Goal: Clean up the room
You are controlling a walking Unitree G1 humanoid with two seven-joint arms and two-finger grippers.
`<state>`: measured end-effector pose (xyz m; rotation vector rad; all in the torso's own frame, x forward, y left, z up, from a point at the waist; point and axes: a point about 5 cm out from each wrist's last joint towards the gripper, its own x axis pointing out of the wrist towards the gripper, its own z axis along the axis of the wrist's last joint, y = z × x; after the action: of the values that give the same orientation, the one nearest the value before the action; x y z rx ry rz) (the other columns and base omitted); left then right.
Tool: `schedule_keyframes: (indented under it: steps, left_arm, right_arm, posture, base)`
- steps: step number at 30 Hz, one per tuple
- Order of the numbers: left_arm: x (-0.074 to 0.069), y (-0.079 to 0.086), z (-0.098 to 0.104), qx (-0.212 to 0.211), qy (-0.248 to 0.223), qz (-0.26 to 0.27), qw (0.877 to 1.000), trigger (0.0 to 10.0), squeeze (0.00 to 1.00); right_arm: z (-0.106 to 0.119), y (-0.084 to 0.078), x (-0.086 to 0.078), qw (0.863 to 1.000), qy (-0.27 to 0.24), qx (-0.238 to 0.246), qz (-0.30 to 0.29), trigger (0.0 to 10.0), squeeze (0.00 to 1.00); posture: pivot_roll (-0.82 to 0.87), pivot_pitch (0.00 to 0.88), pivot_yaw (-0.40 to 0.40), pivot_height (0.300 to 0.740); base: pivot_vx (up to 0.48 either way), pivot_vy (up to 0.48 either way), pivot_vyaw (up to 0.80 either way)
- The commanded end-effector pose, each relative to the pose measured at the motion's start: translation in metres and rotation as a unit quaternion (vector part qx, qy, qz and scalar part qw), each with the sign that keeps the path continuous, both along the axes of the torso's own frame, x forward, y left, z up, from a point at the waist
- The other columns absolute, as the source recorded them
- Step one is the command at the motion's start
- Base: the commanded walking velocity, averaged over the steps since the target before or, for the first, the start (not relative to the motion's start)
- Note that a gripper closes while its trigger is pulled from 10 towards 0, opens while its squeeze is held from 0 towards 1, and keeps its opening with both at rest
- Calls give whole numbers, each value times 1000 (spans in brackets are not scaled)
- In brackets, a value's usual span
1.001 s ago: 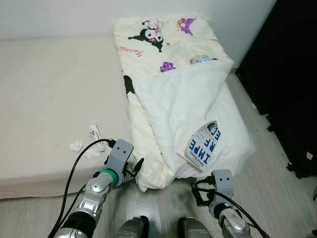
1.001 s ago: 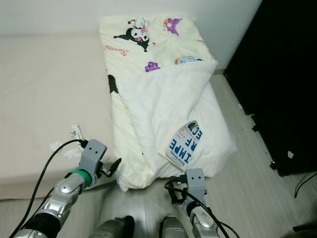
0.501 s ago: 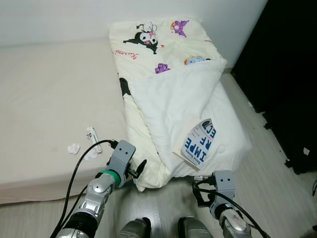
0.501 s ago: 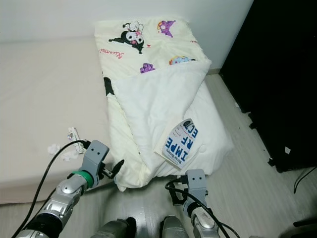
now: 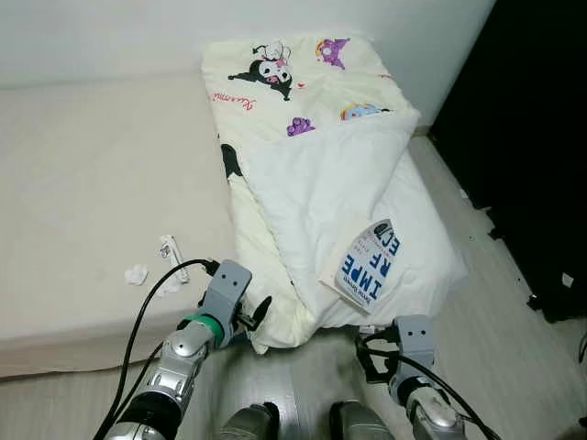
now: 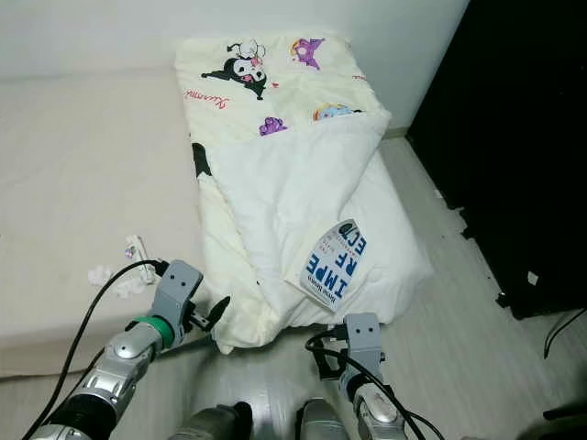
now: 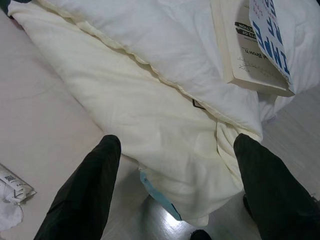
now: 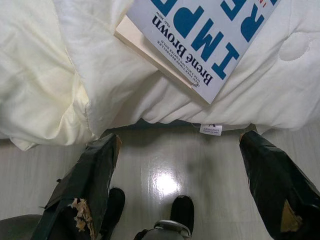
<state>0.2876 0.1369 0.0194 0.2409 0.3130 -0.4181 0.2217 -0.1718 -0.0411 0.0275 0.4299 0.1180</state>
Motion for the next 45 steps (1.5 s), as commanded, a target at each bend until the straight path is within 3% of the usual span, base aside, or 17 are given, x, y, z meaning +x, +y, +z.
schedule_keyframes:
  steps: [1,10,45]
  left_arm:
    - [-6,-1,-7,5,15,-5,1000,10000,0]
    - [-6,-1,-8,7,16,-4,1000,10000,0]
    - [-3,0,-5,5,13,-1,1000,10000,0]
  right_arm:
    - [-7,-4,-9,1000,22,-3,-4,10000,0]
    - [-7,-4,-9,1000,22,-3,-6,10000,0]
    - [-6,-3,-7,1000,21,0,-13,10000,0]
  posture:
    - [27,108,29,724]
    - [27,108,29,724]
    - [26,107,39,724]
  base:
    - [0,-472,0]
    - [0,-424,0]
    - [0,-53,0]
